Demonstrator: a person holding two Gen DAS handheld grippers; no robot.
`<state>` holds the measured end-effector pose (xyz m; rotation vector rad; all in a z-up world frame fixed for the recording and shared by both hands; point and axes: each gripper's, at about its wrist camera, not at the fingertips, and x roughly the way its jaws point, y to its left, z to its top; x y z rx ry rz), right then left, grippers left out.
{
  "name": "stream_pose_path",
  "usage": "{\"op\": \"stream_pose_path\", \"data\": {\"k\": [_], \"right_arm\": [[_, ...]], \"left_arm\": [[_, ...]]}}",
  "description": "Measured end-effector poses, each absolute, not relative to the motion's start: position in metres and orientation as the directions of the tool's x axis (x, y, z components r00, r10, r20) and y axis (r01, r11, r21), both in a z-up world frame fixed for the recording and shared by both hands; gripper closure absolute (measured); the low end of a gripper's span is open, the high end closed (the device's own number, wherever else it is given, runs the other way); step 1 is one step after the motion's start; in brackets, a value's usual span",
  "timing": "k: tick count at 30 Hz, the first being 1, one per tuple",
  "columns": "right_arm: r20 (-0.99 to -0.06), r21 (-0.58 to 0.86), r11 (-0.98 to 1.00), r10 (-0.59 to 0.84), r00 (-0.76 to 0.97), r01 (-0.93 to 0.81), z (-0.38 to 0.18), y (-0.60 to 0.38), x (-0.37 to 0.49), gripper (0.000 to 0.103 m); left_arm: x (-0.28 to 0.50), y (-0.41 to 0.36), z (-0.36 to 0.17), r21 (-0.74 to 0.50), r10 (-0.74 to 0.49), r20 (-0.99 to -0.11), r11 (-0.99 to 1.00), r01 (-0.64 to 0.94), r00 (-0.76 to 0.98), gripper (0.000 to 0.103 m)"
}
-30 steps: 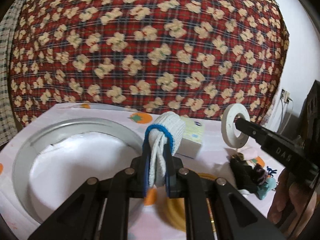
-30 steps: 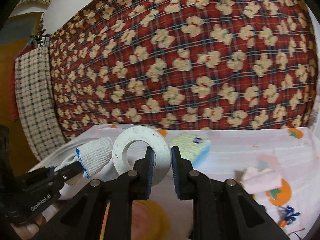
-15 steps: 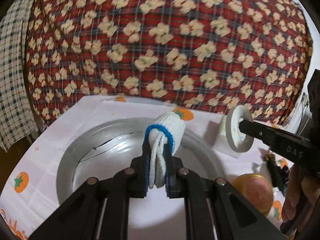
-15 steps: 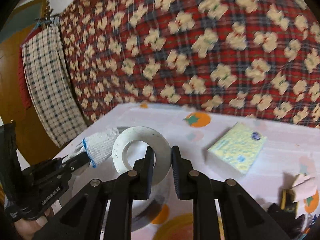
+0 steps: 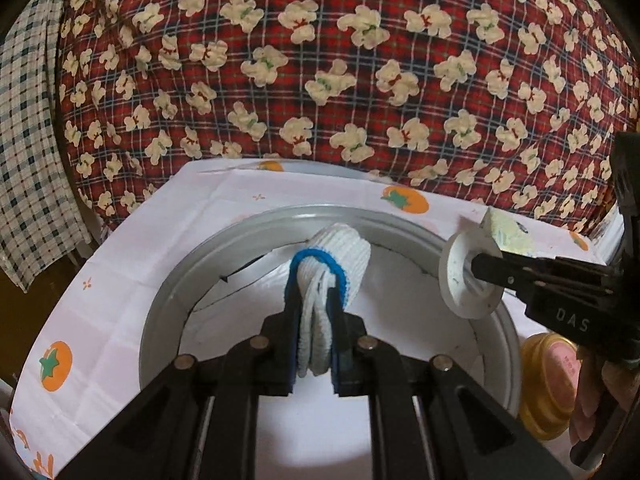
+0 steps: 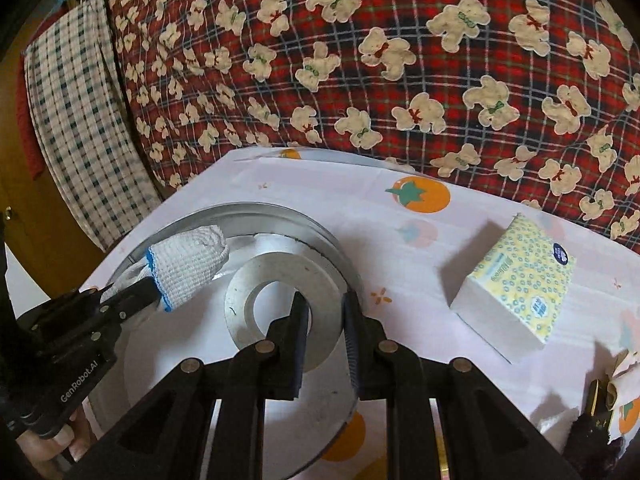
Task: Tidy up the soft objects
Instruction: 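Open the left tool to drop the glove while the right tool drops the tape roll into the tin, then grasp the purple scrunchie from the pile with the right tool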
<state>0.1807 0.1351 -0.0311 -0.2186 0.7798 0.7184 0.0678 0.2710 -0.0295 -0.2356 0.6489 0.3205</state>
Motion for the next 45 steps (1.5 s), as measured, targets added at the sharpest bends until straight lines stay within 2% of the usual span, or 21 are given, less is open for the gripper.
{"op": "stream_pose_path", "data": {"k": [4,5,6,7,8,13,17,24,33,37,45], "right_arm": [[-0.717,0.054,0.740,0.496,0.490,-0.670,-0.034,0.144,0.181,0.082],[-0.720,0.049,0.740,0.492,0.489,-0.671,-0.034,0.146,0.182,0.073],[-0.723,0.043,0.742,0.485,0.491,-0.669,-0.034,0.147,0.181,0.065],[-0.723,0.040,0.742,0.484,0.493,-0.669,-0.035,0.147,0.181,0.047],[-0.714,0.043,0.738,0.494,0.496,-0.673,-0.033,0.146,0.178,0.034],[-0.662,0.064,0.733,0.539,0.521,-0.677,-0.022,0.126,0.164,0.032],[-0.616,0.120,0.729,0.587,0.526,-0.674,-0.017,0.097,0.150,0.032],[-0.549,0.078,0.758,0.575,0.606,-0.648,-0.022,0.027,0.116,0.032],[-0.485,0.050,0.872,0.447,0.752,-0.487,-0.029,-0.096,0.109,0.032],[-0.480,0.052,0.916,0.373,0.794,-0.398,-0.033,-0.146,0.116,0.032],[-0.500,0.112,0.943,0.325,0.803,-0.312,-0.046,-0.195,0.131,0.032]], "left_arm": [[0.071,0.275,-0.035,-0.111,0.218,-0.642,0.922,-0.371,0.735,0.089],[0.072,0.276,-0.036,-0.111,0.219,-0.645,0.921,-0.373,0.732,0.082],[0.073,0.277,-0.037,-0.108,0.226,-0.648,0.918,-0.381,0.728,0.074],[0.072,0.277,-0.037,-0.101,0.239,-0.646,0.915,-0.391,0.725,0.052],[0.071,0.277,-0.036,-0.098,0.250,-0.645,0.910,-0.402,0.722,0.036],[0.056,0.276,-0.028,-0.098,0.303,-0.596,0.892,-0.441,0.744,0.034],[0.041,0.266,-0.022,-0.139,0.287,-0.555,0.893,-0.427,0.781,0.025],[0.023,0.223,-0.023,-0.175,0.235,-0.487,0.917,-0.357,0.841,0.024],[0.025,0.160,-0.029,-0.174,0.149,-0.476,0.950,-0.259,0.867,0.024],[0.034,0.128,-0.032,-0.143,0.110,-0.490,0.968,-0.204,0.865,0.018],[0.051,0.072,-0.037,-0.096,0.048,-0.513,0.989,-0.113,0.857,0.016]]}}
